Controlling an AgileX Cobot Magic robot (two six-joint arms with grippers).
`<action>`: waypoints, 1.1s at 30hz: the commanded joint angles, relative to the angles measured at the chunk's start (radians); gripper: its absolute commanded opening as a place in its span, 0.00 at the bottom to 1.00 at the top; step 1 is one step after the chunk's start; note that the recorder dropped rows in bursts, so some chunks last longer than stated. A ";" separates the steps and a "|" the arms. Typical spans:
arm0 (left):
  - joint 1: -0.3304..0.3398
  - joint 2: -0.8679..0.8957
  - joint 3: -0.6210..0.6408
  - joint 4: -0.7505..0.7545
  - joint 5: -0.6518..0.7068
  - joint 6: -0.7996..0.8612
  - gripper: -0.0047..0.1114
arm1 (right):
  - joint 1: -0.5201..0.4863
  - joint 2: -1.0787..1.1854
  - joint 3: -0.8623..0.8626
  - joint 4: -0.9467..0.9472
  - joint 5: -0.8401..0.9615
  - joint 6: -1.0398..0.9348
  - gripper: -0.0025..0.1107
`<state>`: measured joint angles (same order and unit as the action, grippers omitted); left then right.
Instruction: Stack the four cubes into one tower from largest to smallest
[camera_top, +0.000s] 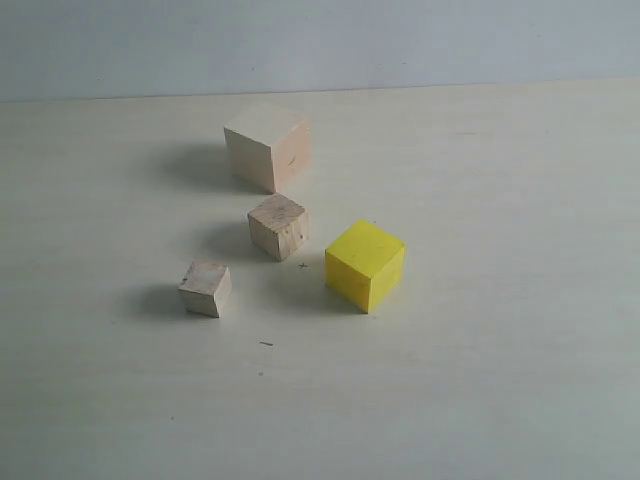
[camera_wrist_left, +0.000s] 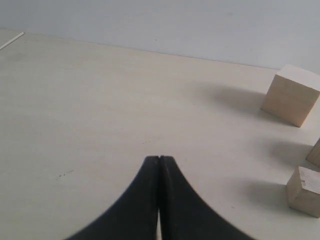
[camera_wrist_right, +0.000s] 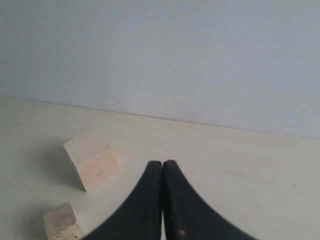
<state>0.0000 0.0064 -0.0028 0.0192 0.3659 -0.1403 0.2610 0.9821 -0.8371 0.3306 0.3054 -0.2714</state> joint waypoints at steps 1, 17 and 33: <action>0.001 -0.006 0.003 0.004 -0.007 0.006 0.04 | 0.001 0.035 -0.009 0.100 -0.077 0.011 0.02; 0.001 -0.006 0.003 0.004 -0.007 0.006 0.04 | 0.112 0.384 -0.087 0.190 -0.078 -0.156 0.95; 0.001 -0.006 0.003 0.004 -0.007 0.006 0.04 | 0.112 0.713 -0.675 0.186 0.259 -0.287 0.95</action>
<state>0.0000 0.0064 -0.0028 0.0192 0.3659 -0.1403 0.3713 1.6234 -1.4016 0.5215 0.4349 -0.5310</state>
